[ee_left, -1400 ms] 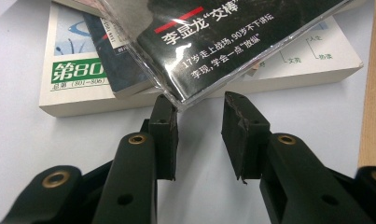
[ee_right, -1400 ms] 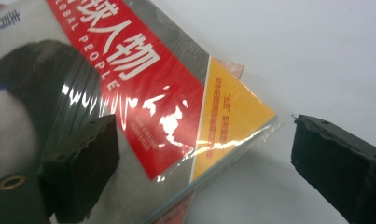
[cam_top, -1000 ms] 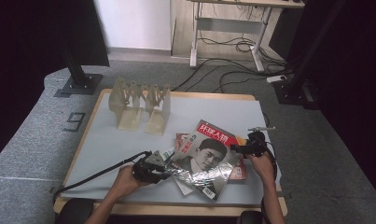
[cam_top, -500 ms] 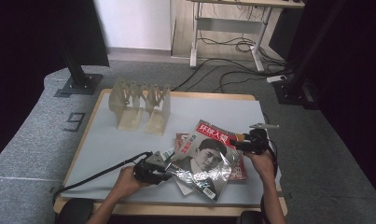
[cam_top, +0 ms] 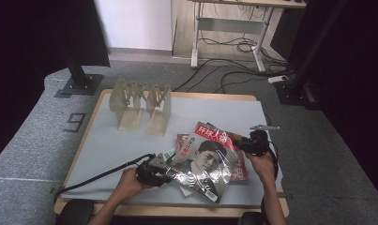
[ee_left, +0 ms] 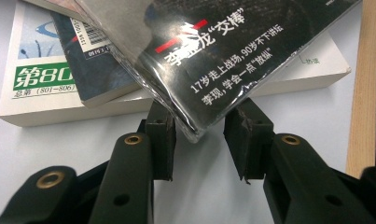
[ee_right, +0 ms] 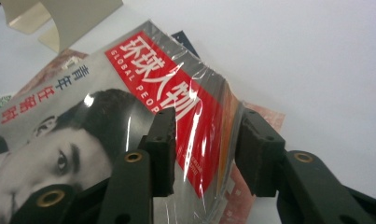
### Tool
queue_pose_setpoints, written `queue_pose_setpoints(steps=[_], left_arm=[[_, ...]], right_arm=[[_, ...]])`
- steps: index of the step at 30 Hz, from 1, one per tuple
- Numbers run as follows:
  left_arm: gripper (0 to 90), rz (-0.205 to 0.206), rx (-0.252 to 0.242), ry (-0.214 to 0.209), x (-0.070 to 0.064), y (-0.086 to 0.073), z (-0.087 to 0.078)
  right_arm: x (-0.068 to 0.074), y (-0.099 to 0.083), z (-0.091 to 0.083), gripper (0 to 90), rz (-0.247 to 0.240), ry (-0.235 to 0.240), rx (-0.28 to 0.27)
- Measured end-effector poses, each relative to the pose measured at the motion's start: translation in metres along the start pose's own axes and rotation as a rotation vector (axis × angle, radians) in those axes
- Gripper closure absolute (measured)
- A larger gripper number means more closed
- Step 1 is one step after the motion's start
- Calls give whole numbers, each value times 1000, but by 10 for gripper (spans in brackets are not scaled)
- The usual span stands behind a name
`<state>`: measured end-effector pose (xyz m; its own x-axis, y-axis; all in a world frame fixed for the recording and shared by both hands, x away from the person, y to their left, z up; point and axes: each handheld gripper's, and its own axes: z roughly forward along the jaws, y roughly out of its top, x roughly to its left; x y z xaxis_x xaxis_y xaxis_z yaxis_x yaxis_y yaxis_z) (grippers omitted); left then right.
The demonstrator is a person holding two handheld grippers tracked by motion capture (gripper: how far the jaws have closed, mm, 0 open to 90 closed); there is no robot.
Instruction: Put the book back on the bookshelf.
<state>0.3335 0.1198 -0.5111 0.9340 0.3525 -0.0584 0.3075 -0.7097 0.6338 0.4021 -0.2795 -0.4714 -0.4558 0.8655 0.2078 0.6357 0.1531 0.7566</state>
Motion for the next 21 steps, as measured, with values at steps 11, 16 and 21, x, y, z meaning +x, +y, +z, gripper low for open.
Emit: queue_pose_setpoints(steps=[11,16,21], left_arm=[[633,10,9,11,-1,1,0],[633,13,10,13,-2,1,0],[632,15,9,15,-2,1,1]], right_arm=[[5,-7,7,576,3,31,40],[8,-8,8,558,-3,42,57],[5,-12,12,639,4,13,74]])
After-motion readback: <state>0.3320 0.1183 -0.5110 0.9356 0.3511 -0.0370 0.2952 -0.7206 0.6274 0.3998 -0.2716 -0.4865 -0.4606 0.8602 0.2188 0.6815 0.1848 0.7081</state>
